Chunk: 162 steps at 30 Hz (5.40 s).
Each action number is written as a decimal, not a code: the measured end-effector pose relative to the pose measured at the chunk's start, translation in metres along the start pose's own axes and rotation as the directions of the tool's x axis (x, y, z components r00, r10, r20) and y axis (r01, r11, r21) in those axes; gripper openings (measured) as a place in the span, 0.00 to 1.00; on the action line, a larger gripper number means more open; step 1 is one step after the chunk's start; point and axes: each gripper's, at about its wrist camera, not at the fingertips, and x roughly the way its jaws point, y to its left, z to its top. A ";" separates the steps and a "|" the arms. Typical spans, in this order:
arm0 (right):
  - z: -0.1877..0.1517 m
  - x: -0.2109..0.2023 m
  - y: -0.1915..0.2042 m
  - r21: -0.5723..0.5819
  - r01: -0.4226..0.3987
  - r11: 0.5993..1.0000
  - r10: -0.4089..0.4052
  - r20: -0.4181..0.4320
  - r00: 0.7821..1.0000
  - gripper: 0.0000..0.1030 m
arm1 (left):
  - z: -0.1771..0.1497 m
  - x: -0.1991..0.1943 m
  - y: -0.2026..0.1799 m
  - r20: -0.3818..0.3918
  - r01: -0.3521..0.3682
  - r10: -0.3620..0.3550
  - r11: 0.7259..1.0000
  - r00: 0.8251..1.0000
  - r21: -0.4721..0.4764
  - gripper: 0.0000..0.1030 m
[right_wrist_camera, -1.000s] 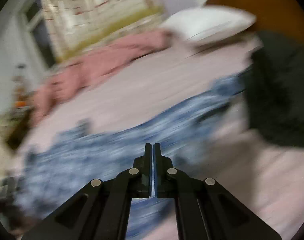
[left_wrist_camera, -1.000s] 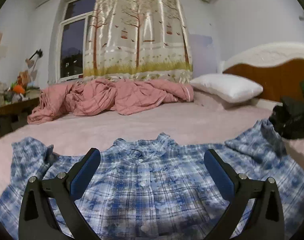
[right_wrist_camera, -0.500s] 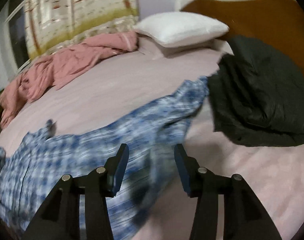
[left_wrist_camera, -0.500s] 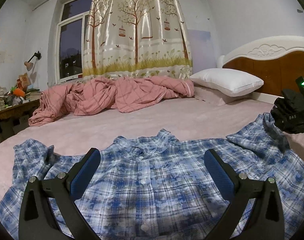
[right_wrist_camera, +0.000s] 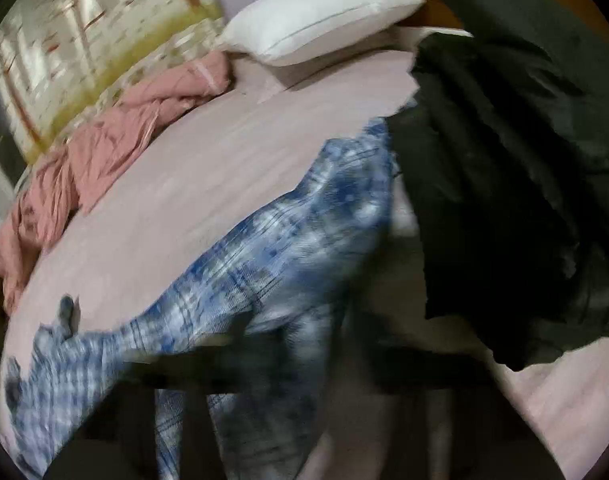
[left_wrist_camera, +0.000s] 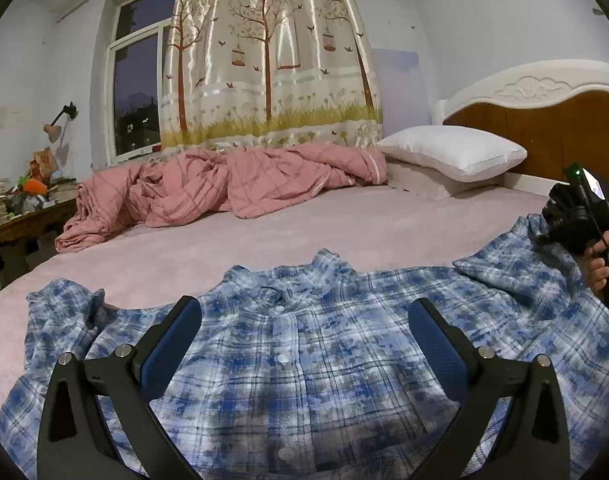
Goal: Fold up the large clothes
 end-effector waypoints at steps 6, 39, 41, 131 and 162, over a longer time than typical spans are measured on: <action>-0.001 -0.046 0.011 -0.024 -0.080 0.997 0.082 0.144 0.986 0.05 | 0.000 0.001 0.000 0.008 0.000 0.000 1.000 1.000 -0.005 1.00; -0.068 -0.102 -0.011 0.069 0.077 0.995 -0.080 0.039 0.996 0.64 | 0.000 0.000 0.011 0.012 0.000 0.000 0.999 1.000 -0.039 1.00; -0.061 -0.086 -0.013 -0.005 0.133 0.991 -0.133 0.010 0.991 0.64 | 0.000 0.000 0.010 0.012 0.000 0.000 0.999 1.000 -0.040 1.00; -0.132 -0.142 0.131 -0.345 -0.135 0.929 0.166 0.062 0.984 0.40 | 0.028 0.111 0.194 -0.580 -0.289 0.251 0.957 0.775 0.027 0.08; -0.214 -0.167 0.177 -0.410 -0.166 0.897 0.191 0.020 0.981 0.52 | -0.003 -0.045 0.382 -0.404 -0.415 0.254 0.824 0.879 -0.386 0.89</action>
